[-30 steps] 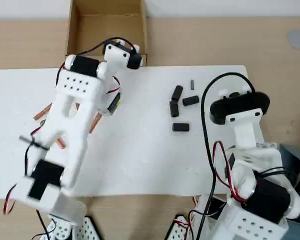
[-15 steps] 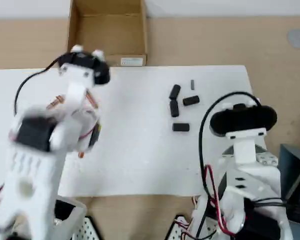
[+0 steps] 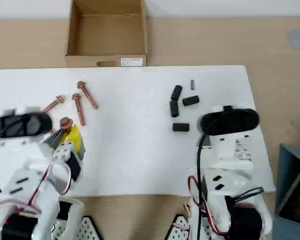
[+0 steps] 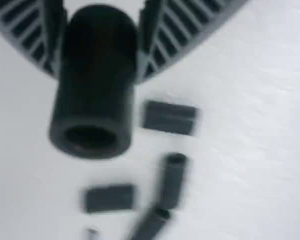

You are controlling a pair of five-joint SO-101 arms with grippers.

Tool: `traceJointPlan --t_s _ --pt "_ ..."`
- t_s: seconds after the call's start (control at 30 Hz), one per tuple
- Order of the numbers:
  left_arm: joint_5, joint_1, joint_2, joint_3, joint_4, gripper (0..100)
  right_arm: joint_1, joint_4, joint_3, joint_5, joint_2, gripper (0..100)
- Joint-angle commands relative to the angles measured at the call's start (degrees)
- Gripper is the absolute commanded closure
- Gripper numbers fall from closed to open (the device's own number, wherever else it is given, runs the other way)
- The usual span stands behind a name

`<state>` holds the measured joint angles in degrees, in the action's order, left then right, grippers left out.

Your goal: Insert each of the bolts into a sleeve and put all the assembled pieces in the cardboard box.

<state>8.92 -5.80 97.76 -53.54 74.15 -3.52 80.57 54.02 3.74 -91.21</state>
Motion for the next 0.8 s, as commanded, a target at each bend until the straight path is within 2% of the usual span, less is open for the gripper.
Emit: traceJointPlan --t_s 0.0,0.17,0.4,0.57,0.67,0.77 --pt "4.0 0.6 5.8 -1.9 -2.0 100 -6.7 -3.4 2.3 2.2 -2.1 98.9" --pt "7.3 0.6 6.7 -1.8 -2.0 100 -15.5 -6.6 7.7 4.1 -5.8 98.9" --pt "7.5 0.5 6.7 -1.9 -2.0 100 -27.8 -12.7 16.2 4.7 -14.6 98.9" --pt "16.2 0.4 6.7 -2.2 -5.6 100 -36.0 -15.3 21.8 4.7 -20.5 98.9" --pt "20.5 -4.0 6.7 -2.0 -8.5 100 -39.3 -16.7 22.5 4.7 -20.6 98.9" --pt "20.7 -10.5 6.7 -1.8 -10.9 100 -42.0 -17.2 22.5 4.6 -20.5 98.9"
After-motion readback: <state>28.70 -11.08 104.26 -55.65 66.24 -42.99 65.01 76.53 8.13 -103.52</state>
